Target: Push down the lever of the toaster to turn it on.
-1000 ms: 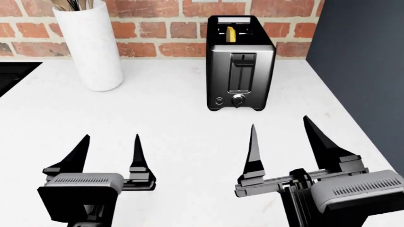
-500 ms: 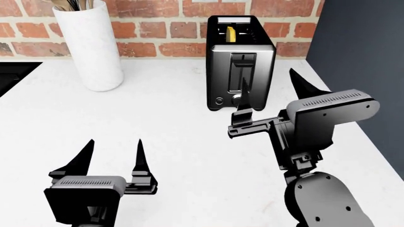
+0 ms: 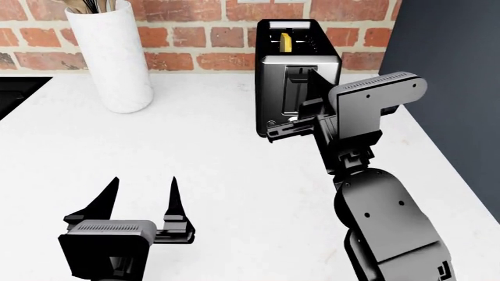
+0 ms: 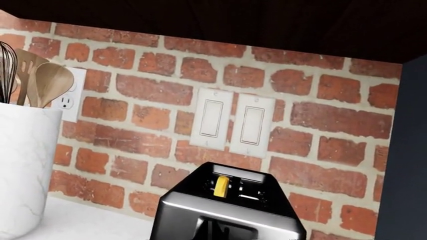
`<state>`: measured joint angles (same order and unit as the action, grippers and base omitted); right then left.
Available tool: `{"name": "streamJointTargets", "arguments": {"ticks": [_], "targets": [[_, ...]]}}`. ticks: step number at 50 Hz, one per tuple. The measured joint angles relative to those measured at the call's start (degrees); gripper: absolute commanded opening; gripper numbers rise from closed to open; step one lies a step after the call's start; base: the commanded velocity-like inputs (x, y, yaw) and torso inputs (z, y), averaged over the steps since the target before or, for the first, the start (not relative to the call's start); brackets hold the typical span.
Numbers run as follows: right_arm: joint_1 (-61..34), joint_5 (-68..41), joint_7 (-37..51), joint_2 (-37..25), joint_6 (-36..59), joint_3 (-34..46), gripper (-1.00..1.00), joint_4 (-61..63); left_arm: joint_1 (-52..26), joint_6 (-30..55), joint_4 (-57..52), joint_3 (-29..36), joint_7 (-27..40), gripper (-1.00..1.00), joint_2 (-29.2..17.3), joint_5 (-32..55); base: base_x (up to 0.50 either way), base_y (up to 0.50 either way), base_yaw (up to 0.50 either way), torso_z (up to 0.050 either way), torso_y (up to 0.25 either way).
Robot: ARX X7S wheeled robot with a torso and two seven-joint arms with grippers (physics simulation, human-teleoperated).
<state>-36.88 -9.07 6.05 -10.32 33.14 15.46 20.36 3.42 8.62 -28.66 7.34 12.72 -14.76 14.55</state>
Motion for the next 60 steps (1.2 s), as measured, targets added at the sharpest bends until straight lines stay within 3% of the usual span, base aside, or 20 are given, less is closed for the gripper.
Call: {"name": "streamJointTargets", "arguments": {"ticks": [23,50,60], "targets": [[-5.2,-0.5,0.5,2.7,-4.7,0.9,-1.00,-12.8,-0.6,-1.1,2.6,0.5,0.1,1.00,-0.5,0.8,0.00,0.00,0.00,0.000,0.000],[-12.8,0.5,0.8,5.1,-17.2,2.4,-1.00,-37.7,-1.6,-1.8,5.2,1.1,0.1,1.00,-0.7,1.4,0.00,0.00,0.00,0.000,0.000],[-14.3,0.5,0.9,5.7,-20.0,2.7,-1.00,-41.6,-1.9,-1.9,5.8,1.5,0.2,1.00,-0.8,1.2,0.00,0.00,0.00,0.000,0.000]]}}
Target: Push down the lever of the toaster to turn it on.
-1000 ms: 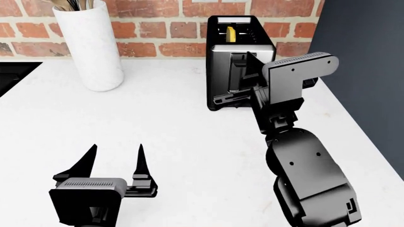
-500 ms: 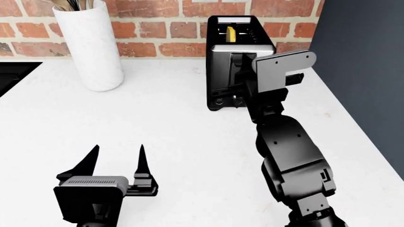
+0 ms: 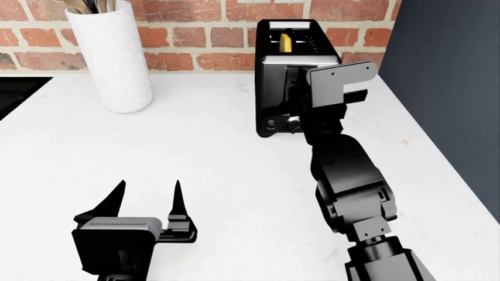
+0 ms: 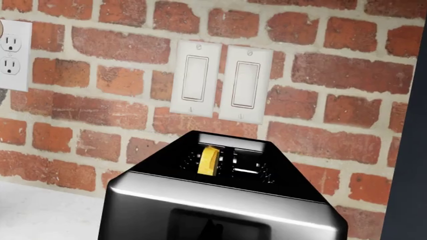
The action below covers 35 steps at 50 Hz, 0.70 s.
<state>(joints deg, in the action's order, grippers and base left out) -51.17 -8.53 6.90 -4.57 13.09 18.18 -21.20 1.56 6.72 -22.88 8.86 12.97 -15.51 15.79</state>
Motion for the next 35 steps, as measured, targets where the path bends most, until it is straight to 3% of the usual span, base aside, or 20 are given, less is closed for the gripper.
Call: {"name": "streamJointTargets", "arguments": {"ticks": [35], "targets": [[4.2,-3.0,-0.1,-0.1,-5.3,1.2,-1.00,-5.7,-0.4,-0.4,0.5,1.1,0.8,1.00,-0.6,-1.4,0.00,0.00,0.00,0.000,0.000]]}}
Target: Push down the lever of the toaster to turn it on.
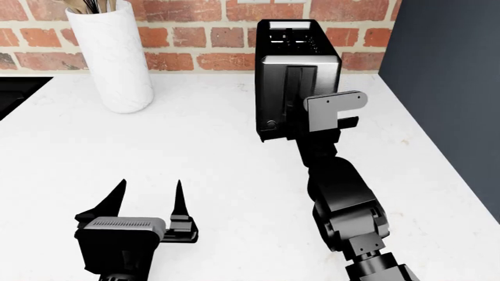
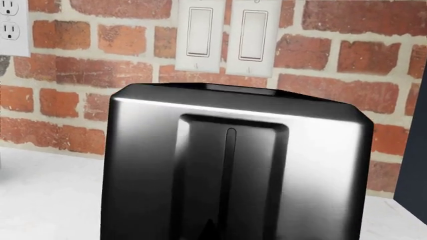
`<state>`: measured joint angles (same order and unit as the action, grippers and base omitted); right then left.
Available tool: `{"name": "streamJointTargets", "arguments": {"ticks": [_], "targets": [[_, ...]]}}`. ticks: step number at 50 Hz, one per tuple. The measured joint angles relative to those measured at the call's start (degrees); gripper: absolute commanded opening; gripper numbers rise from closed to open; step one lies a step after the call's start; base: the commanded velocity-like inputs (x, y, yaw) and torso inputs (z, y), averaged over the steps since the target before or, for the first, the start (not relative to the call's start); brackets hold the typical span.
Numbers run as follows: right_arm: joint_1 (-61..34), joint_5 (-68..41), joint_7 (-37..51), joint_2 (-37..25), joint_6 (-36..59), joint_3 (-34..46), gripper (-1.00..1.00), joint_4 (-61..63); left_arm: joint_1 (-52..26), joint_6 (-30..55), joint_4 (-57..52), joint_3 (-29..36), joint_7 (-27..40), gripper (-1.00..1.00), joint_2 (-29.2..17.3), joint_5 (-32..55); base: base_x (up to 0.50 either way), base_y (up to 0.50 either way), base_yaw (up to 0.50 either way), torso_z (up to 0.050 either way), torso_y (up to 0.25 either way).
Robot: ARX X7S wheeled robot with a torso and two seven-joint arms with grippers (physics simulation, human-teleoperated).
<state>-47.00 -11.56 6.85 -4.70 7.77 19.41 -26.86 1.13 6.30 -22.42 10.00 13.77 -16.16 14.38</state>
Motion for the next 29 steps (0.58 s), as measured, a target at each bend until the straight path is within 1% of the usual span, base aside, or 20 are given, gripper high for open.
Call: {"name": "streamJointTargets", "arguments": {"ticks": [29], "targets": [[0.5,0.5,0.3,0.2,-4.7,1.0,-1.00,-3.6,-0.2,-0.5,0.3,0.9,0.6,1.00,-0.5,-1.1,0.00,0.00,0.00,0.000,0.000]]}}
